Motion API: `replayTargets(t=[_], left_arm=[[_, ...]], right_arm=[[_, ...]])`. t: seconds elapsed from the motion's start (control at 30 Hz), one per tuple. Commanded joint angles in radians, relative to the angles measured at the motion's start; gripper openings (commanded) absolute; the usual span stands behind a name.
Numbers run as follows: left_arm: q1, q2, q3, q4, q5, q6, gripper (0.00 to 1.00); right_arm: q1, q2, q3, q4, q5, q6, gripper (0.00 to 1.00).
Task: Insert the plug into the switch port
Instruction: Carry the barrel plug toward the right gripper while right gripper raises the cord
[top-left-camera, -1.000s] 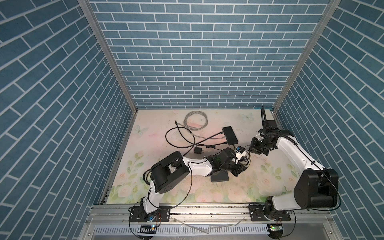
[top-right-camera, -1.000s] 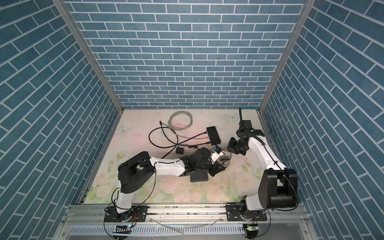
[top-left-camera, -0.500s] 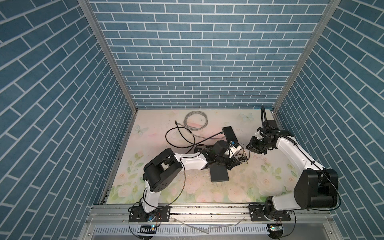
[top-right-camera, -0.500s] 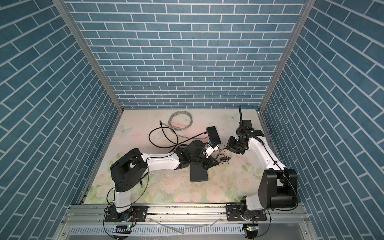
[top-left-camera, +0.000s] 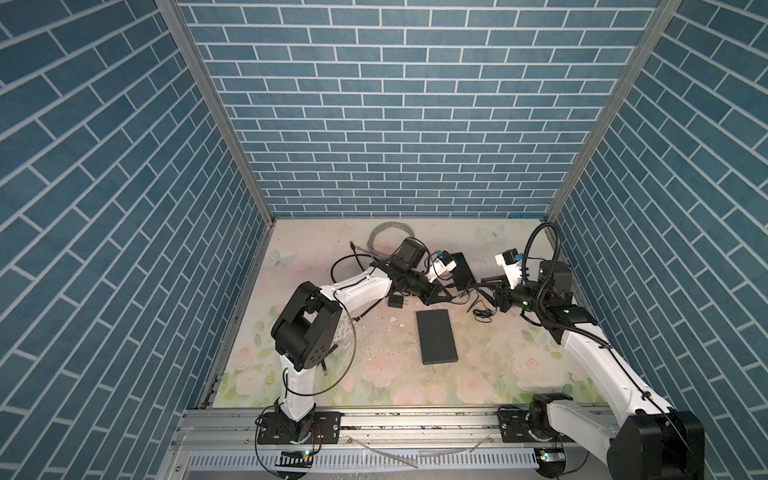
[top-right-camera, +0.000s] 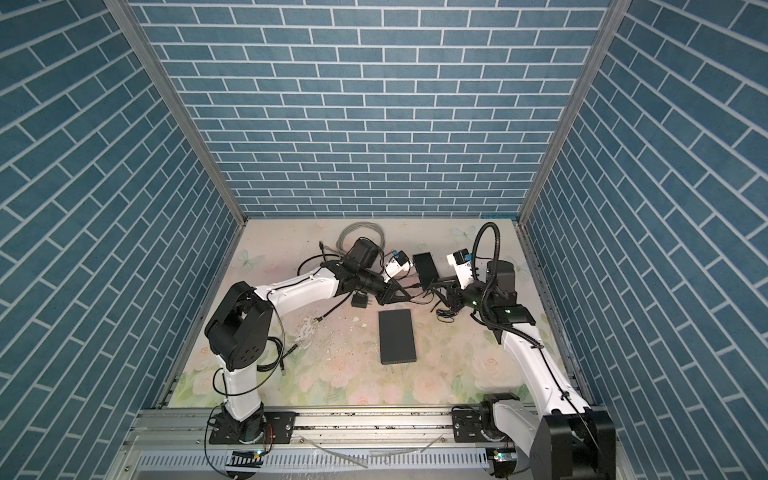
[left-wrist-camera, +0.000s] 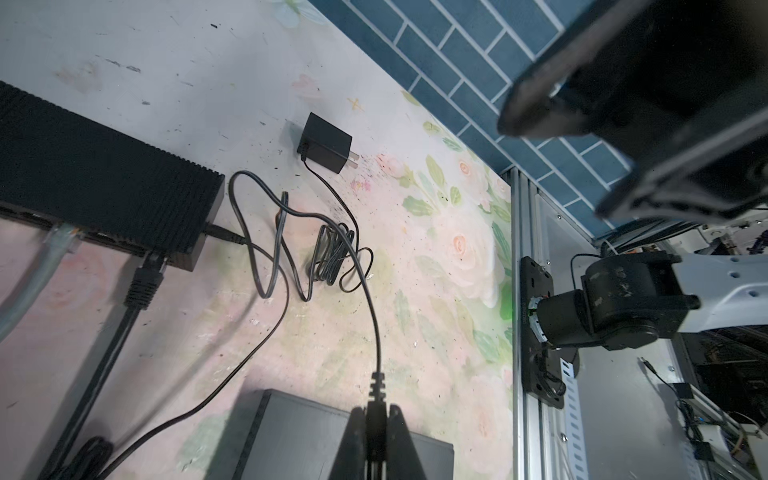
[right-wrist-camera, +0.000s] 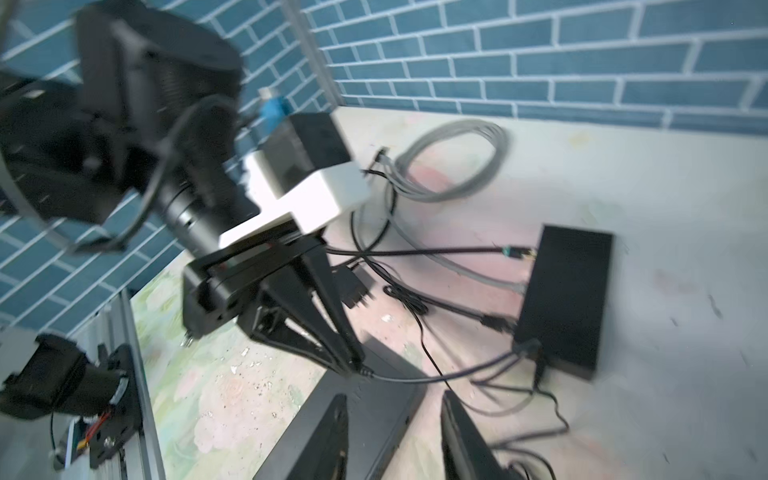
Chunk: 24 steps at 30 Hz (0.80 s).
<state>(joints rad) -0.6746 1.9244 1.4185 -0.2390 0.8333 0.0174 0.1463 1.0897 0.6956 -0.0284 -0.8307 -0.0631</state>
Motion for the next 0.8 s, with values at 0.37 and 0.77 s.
replayTargets(t=[0.37, 0.77], left_arm=[[0.101, 0.052, 0.192, -0.375, 0.123, 0.276, 0.03], [0.124, 0.076, 0.278, -0.470, 0.155, 0.332, 0.03]], right_arm=[[0.157, 0.306, 0.237, -0.115, 0.023, -0.685, 0.36], [0.223, 0.383, 0.329, -0.177, 0.070, -0.829, 0.32]])
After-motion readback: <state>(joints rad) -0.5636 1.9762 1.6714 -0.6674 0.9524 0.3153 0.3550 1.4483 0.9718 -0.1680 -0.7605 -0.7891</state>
